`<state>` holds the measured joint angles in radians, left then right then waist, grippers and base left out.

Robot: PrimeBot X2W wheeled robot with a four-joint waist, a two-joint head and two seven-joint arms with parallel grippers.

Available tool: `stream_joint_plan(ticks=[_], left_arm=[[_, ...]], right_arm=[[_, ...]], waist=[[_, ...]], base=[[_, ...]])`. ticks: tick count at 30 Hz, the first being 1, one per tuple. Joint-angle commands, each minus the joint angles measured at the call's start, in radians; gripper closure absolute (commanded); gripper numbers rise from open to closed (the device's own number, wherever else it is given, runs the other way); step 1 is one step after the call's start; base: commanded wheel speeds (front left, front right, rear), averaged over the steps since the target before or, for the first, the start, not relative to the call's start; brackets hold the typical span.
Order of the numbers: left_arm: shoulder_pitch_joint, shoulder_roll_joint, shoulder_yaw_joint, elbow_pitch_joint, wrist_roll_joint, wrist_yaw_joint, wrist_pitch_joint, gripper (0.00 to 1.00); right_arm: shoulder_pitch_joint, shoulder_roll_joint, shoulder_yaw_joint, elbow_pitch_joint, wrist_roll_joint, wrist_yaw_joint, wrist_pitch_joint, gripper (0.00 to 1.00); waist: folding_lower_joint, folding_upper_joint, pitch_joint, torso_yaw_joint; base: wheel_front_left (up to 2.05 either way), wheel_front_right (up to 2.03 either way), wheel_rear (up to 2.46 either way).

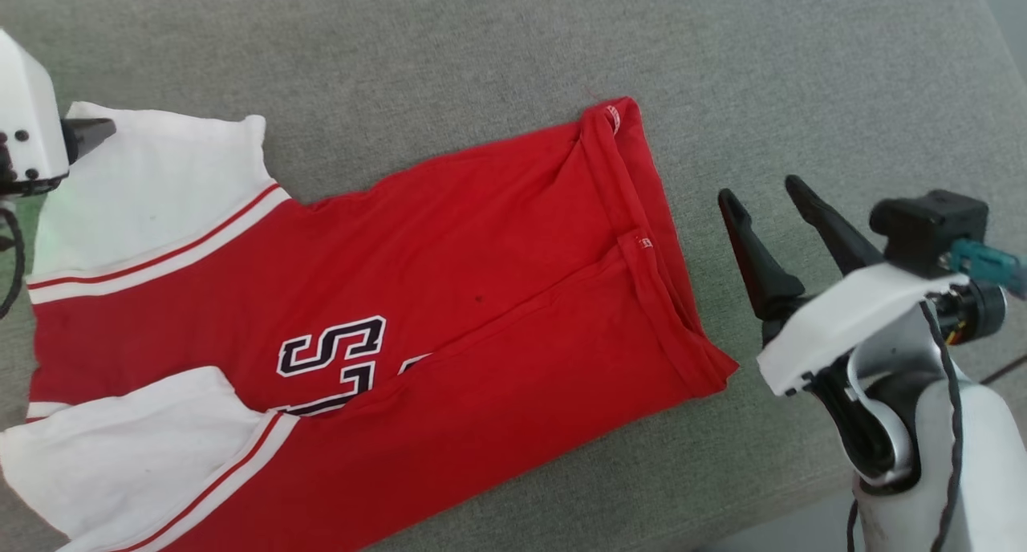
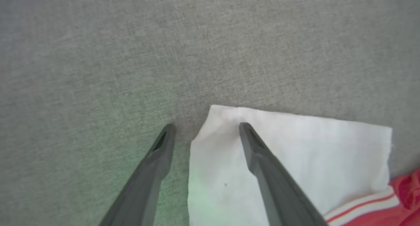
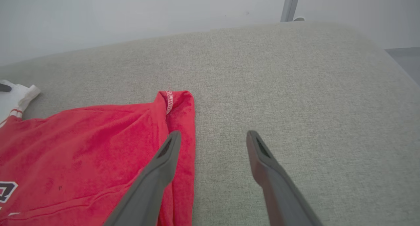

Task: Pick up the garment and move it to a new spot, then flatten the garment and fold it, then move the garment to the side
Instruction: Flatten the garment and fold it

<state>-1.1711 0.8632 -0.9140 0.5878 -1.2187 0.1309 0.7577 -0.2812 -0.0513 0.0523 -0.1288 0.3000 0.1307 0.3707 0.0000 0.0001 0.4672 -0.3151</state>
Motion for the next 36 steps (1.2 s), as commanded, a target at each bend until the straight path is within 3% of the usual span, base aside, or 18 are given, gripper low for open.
stream_joint_plan(ticks=[1,3,4,5,10,21,22,23,30,36], left_arm=[[-0.016,-0.007,0.001,0.019,0.008,-0.004,0.004,0.00],[-0.022,-0.040,-0.006,0.069,-0.005,-0.009,0.030,0.00],[-0.020,-0.057,-0.011,0.093,-0.016,-0.006,0.052,0.16],[-0.020,-0.076,-0.014,0.113,-0.026,-0.007,0.071,1.00],[-0.060,-0.143,-0.035,0.163,-0.013,-0.030,0.099,1.00],[-0.145,-0.263,-0.046,0.249,0.018,-0.088,0.048,1.00],[-0.148,-0.272,-0.045,0.259,0.019,-0.094,0.043,1.00],[-0.152,-0.278,-0.046,0.267,0.021,-0.101,0.037,1.00],[-0.165,-0.301,-0.045,0.313,0.024,-0.133,0.012,1.00],[-0.183,-0.313,-0.054,0.297,0.020,-0.150,0.032,1.00]], right_arm=[[-0.020,0.001,0.003,0.006,0.009,0.000,0.010,0.00],[-0.052,0.001,0.017,0.028,0.017,0.000,0.035,0.00],[-0.071,0.001,0.024,0.040,0.016,0.000,0.051,0.00],[-0.093,0.001,0.032,0.058,0.026,0.000,0.070,0.00],[-0.234,0.001,0.049,0.185,0.024,0.000,0.195,0.00],[-0.491,-0.022,0.125,0.502,0.018,0.000,0.504,0.00],[-0.501,-0.030,0.145,0.521,0.024,0.000,0.534,0.40],[-0.511,-0.040,0.163,0.531,0.029,0.000,0.552,1.00],[-0.528,-0.102,0.170,0.502,0.047,-0.001,0.559,1.00],[-0.474,-0.156,0.149,0.403,0.067,0.000,0.533,1.00]], waist=[[0.0000,-0.0001,0.013,-0.003],[0.0000,-0.0001,0.024,-0.002],[0.0000,-0.0001,0.029,0.001],[0.0000,-0.0001,0.033,0.004],[0.0000,-0.0001,0.051,0.033],[0.0000,-0.0001,0.072,0.115],[0.0000,-0.0001,0.072,0.120],[0.0000,-0.0001,0.071,0.124],[0.0000,-0.0001,0.041,0.154],[0.0000,-0.0001,-0.018,0.199]], base=[[0.00,0.00,0.00],[0.00,0.00,0.00],[0.00,0.00,0.00],[0.00,0.00,0.00],[0.00,0.00,0.00],[0.00,0.00,0.00],[0.00,0.00,0.00],[0.00,0.00,0.00],[0.00,0.00,0.00],[0.00,0.00,0.00]])
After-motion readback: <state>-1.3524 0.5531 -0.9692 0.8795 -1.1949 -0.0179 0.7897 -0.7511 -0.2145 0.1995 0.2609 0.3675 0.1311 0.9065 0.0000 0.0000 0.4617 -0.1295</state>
